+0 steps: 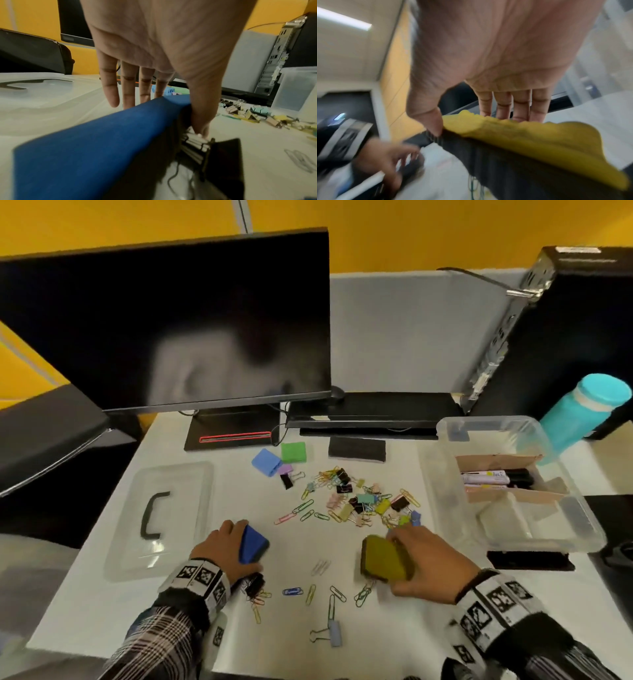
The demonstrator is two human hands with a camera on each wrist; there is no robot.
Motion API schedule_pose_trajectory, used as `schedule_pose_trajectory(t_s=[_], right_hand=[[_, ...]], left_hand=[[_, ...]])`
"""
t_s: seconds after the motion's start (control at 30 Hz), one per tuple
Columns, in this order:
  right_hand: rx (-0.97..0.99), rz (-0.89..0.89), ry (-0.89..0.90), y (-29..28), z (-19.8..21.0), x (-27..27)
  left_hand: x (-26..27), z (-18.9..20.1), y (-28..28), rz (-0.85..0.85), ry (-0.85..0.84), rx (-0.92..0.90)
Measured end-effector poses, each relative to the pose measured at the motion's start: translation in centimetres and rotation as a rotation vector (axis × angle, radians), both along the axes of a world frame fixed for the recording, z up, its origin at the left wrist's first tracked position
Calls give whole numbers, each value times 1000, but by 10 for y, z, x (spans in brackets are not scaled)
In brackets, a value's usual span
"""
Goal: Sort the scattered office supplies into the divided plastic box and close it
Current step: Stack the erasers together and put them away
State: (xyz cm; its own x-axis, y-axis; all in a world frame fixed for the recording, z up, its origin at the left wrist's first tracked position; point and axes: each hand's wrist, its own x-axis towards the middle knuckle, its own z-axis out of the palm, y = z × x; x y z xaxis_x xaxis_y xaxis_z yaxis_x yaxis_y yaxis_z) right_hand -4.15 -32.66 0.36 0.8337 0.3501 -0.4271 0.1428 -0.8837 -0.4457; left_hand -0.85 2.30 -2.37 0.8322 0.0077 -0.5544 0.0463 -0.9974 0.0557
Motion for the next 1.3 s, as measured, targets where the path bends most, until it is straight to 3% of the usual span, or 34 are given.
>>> schedule_pose_trajectory(t_s=[0.27,0.4,0.6,0.93,1.13,1.3], right_hand=[[1004,-823,304,10,19,26],[1046,-1011,351,22,10,26],[1056,-1061,372,43,3,27],[610,-531,-91,72,-3,24],[241,-17,-184,103,21,31],[334,92,-264,117,22,43]], left_hand=[[19,14,13,131,-95,-427],[32,30,9,163,-90,-661],[51,46,2,215,-55,-858],[77,51,-12,267,92,-1060],[88,48,-42,468,193,-1140],[91,52,-66,554,213,-1215]])
